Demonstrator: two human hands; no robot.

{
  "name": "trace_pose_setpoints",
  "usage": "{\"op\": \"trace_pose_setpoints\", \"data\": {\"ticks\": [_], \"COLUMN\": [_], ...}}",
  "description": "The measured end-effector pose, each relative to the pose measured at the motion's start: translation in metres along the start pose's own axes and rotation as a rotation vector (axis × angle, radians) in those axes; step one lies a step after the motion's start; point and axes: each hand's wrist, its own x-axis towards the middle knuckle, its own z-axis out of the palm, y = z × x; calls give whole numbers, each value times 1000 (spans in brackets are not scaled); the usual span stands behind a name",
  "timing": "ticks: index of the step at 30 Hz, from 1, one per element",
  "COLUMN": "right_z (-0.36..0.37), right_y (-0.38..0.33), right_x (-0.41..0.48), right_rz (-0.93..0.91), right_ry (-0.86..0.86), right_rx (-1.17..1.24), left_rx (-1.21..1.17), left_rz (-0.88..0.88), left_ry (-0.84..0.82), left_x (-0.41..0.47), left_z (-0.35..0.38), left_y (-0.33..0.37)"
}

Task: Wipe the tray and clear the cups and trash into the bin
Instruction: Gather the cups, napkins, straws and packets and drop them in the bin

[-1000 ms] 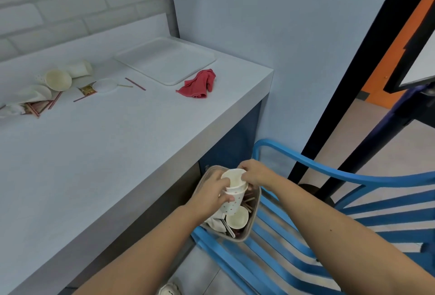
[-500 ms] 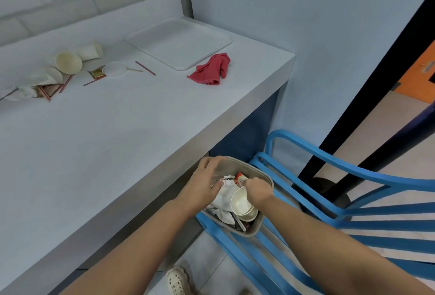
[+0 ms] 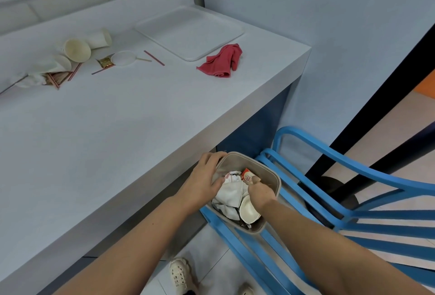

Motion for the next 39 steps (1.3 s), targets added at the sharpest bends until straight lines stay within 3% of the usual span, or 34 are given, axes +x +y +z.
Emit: {"op": "trace_pose_setpoints", "data": {"ticks": [7, 13, 21, 27, 31, 39], "right_z": [13, -7, -114, -216, -271, -312], "right_y": [-6, -1, -23, -66, -100, -184], "right_x": [2, 6, -6, -27, -31, -2], "right_rz": [61, 21, -96, -162, -195, -342], "right_ry": [-28, -221, -311, -373, -312, 27], "right_rx": [31, 115, 39, -35, -80, -54], "left_rx": [10, 1, -33, 14, 15, 36], "left_rz": [7, 11, 81, 96, 35, -161], "left_ry": [0, -2, 89, 265, 372, 492], "left_x": [3, 5, 21, 39, 45, 47], "left_z": [-6, -11, -36, -83, -127, -207], "left_y": [3, 10, 22, 22, 8, -63]}}
